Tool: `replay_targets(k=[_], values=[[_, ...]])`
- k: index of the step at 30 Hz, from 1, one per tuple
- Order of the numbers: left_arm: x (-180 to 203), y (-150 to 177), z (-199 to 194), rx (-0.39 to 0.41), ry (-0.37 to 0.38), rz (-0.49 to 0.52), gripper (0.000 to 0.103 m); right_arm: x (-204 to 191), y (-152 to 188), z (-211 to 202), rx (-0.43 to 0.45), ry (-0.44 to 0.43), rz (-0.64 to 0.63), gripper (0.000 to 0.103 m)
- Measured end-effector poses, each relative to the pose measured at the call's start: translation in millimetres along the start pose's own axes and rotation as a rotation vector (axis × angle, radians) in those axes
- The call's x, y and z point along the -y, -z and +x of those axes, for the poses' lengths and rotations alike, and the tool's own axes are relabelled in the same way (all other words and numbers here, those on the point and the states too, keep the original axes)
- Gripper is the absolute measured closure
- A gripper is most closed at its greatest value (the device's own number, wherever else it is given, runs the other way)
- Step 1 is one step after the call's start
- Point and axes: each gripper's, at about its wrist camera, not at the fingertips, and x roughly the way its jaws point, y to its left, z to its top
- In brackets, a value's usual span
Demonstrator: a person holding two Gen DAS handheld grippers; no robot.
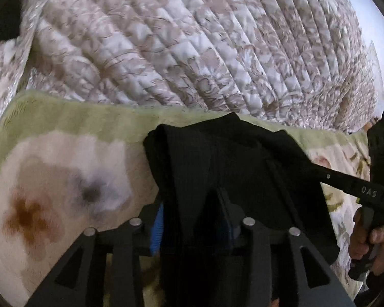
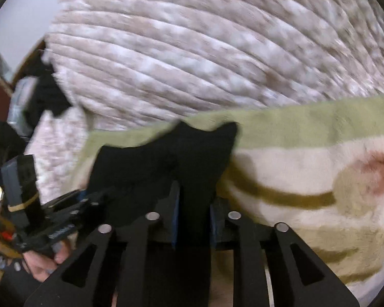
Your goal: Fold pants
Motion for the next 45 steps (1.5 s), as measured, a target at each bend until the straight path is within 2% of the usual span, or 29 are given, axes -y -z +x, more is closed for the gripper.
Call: replay_targets(k=[4,7,9,13,16,19,24,29,35,40,42,45], values=[[-3.8,2.3,-20.7,0.04,-0.08,-0.007,0.062,-4.0,7.6,-23.5,0.057,0.062,-0.064,0.078],[6.1,6.4,-42.6,0.066,-0.094,-0.003,0.064,-16.5,17.5,-41.0,0.092,0.082,-0.109,0.078],[17.5,11.5,-57.9,0.073,-0.087,0.02,0.064,-26.9,26.9,-45.4,0.092,0.056,-0.14,0.081],[39.5,37.7,-74.2,0.062,-0.087,0.05,0.064,-44.3,60.4,-40.9,0.025,0.066,-0.21,0.083],[45.6,55.3,-63.3,-0.01,-0.13,0.055,0.065,-44.4,78.2,-28.2,-0.058,0.12,-0.23,0.084],[51.0,61.6,-78.9,0.012,-0.142,0.05,0.065,-50.2,79.5,-49.3,-0.034,0.097,-0.206,0.084],[69.1,75.4,-120.3,0.082,-0.192,0.076,0.065,-67.7,91.0,-88.0,0.003,0.096,-0.254,0.084],[73.7,88.8,-137.3,0.119,-0.234,0.056,0.065,-86.4,112.8,-115.5,0.06,0.09,-0.294,0.084],[71.6,97.8,-138.7,0.118,-0.216,0.046,0.065,-85.9,117.8,-110.1,0.063,0.105,-0.298,0.084],[58.7,110.1,-136.3,0.074,-0.181,0.027,0.065,-75.4,118.6,-108.2,0.06,0.115,-0.245,0.082],[57.3,116.1,-133.8,0.054,-0.154,0.029,0.065,-71.3,124.2,-107.3,0.049,0.121,-0.223,0.077],[59.7,126.0,-131.7,0.04,-0.158,0.043,0.065,-68.2,135.0,-106.5,0.028,0.116,-0.203,0.077]])
